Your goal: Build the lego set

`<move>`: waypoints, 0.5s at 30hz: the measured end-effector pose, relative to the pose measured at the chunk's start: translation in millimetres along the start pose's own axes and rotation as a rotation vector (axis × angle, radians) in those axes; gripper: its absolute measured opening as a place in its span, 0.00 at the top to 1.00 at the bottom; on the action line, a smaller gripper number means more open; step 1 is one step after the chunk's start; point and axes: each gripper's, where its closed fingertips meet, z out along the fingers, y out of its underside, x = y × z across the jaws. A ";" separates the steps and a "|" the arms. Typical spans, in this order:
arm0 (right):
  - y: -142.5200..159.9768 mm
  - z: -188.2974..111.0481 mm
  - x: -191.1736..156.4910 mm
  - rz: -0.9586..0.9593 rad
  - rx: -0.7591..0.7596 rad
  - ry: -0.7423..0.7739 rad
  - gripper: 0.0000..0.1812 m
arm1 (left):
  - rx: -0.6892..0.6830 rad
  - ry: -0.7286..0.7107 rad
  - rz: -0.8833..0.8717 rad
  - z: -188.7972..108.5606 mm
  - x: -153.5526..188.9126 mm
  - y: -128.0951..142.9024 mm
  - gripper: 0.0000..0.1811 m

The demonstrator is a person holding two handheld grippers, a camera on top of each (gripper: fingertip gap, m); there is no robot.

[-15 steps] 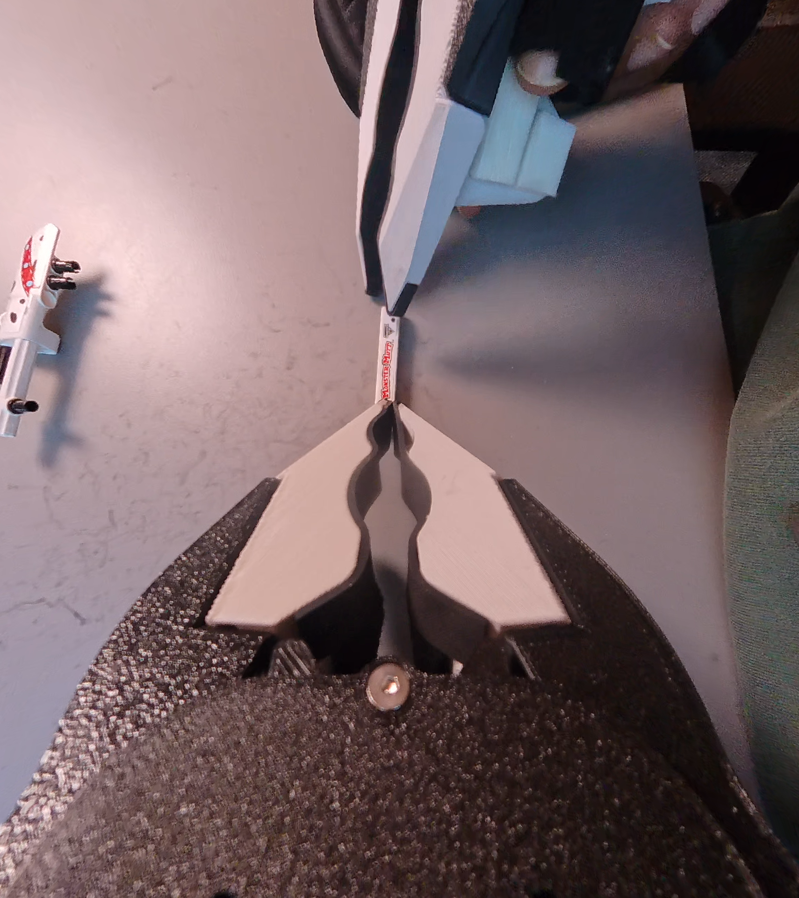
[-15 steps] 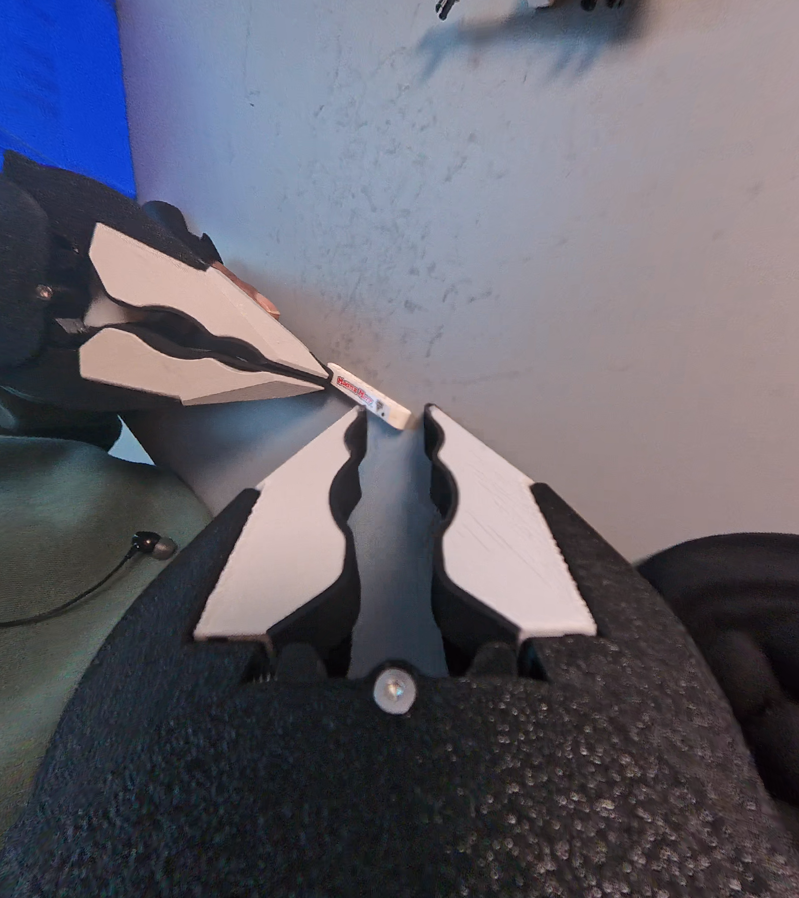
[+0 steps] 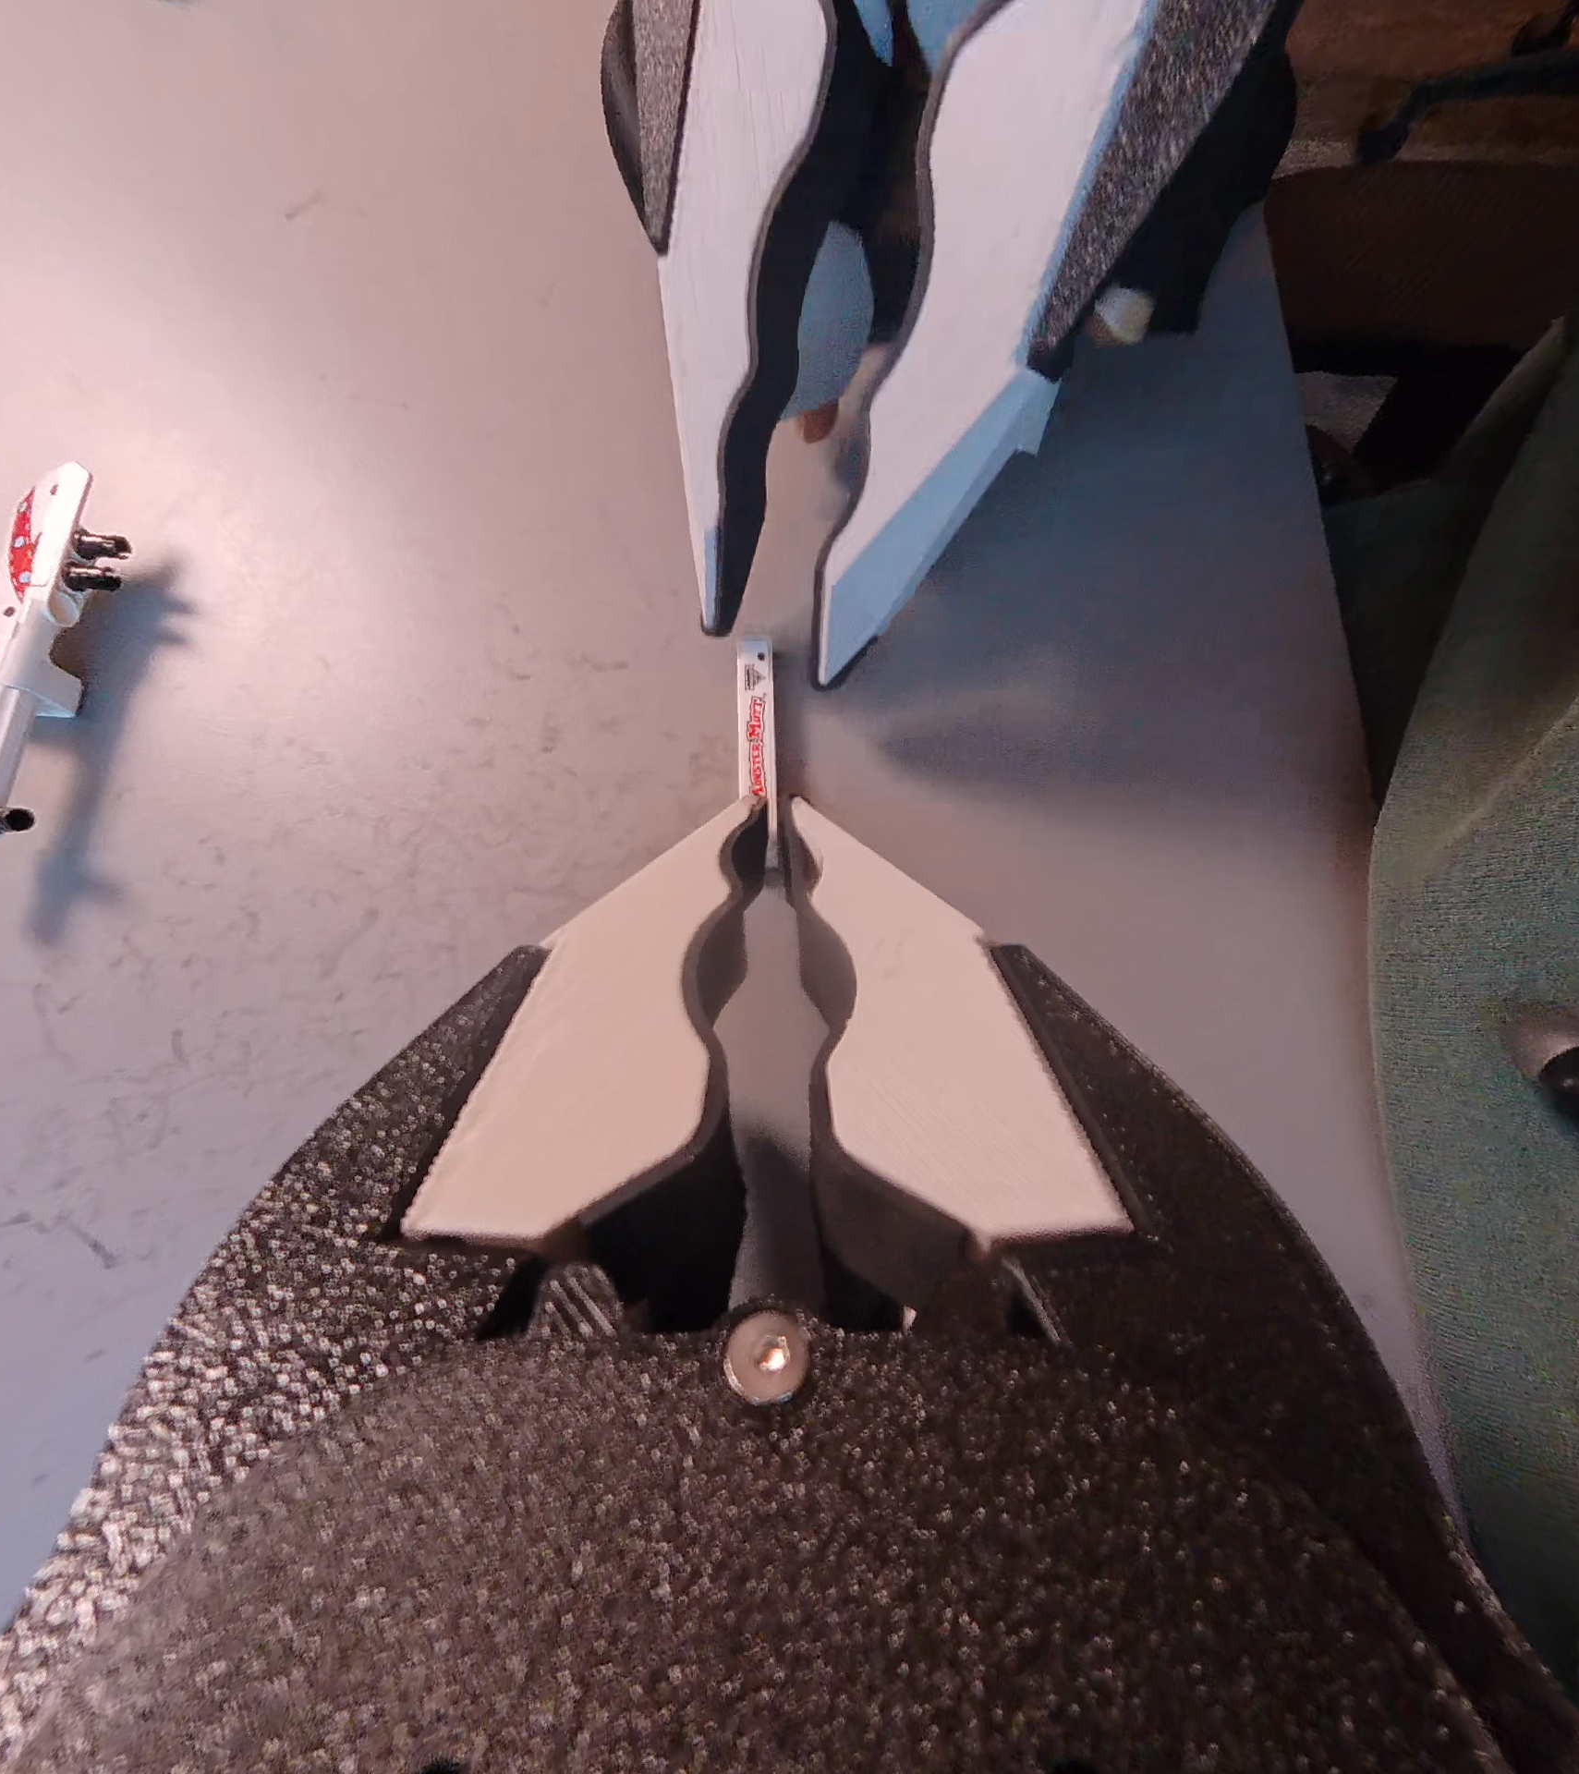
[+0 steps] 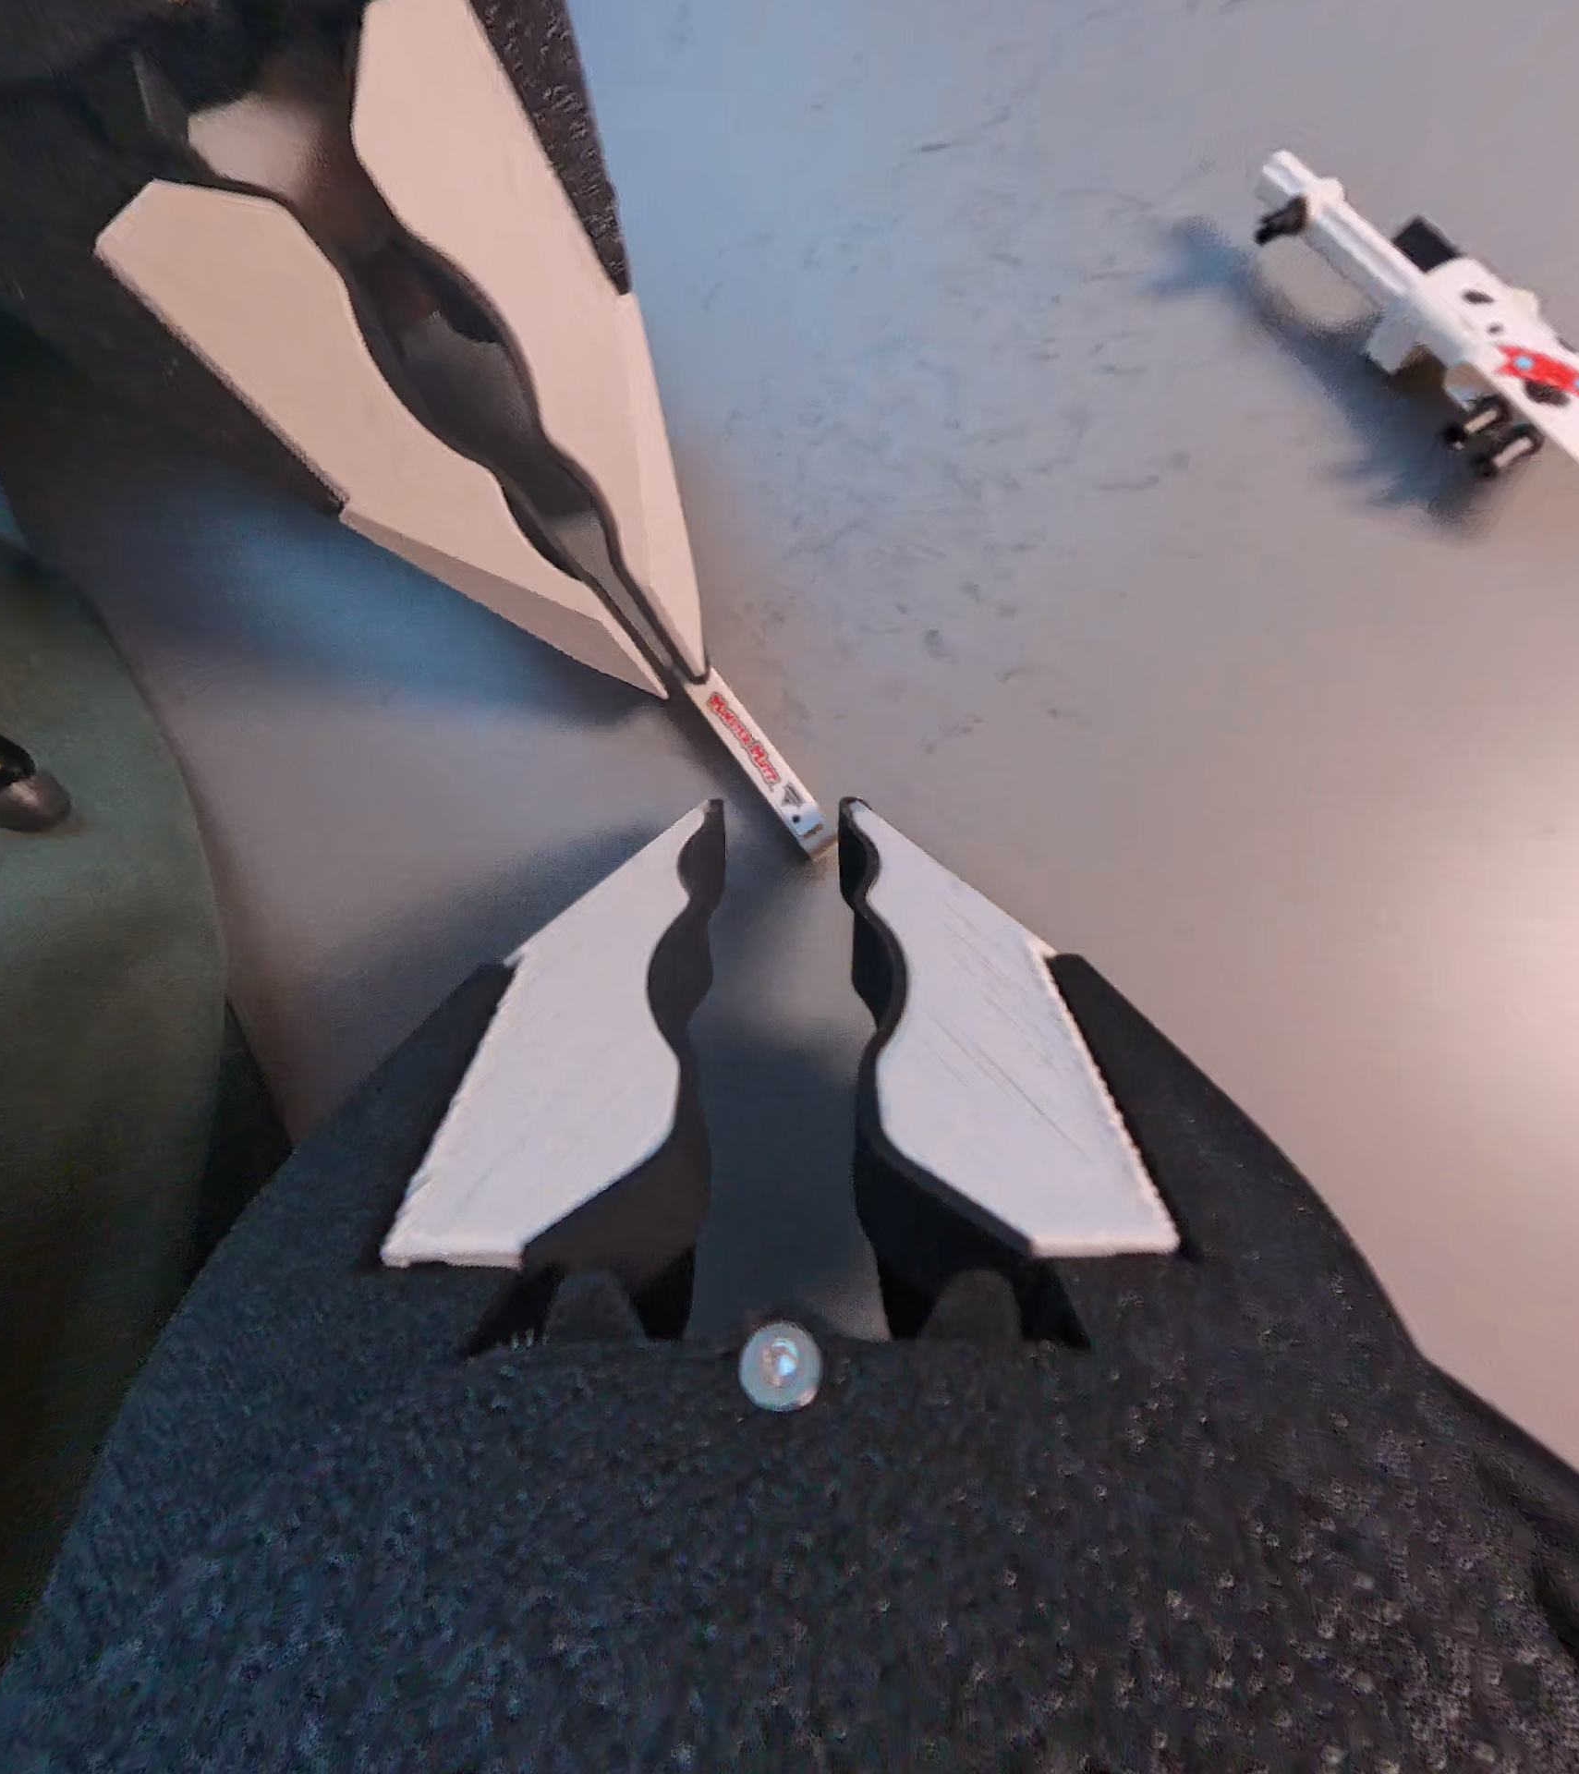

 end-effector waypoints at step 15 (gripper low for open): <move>-24.7 1.9 -4.2 -0.622 0.022 0.040 0.96 | 0.029 -0.082 0.065 -4.2 -14.3 -8.4 0.95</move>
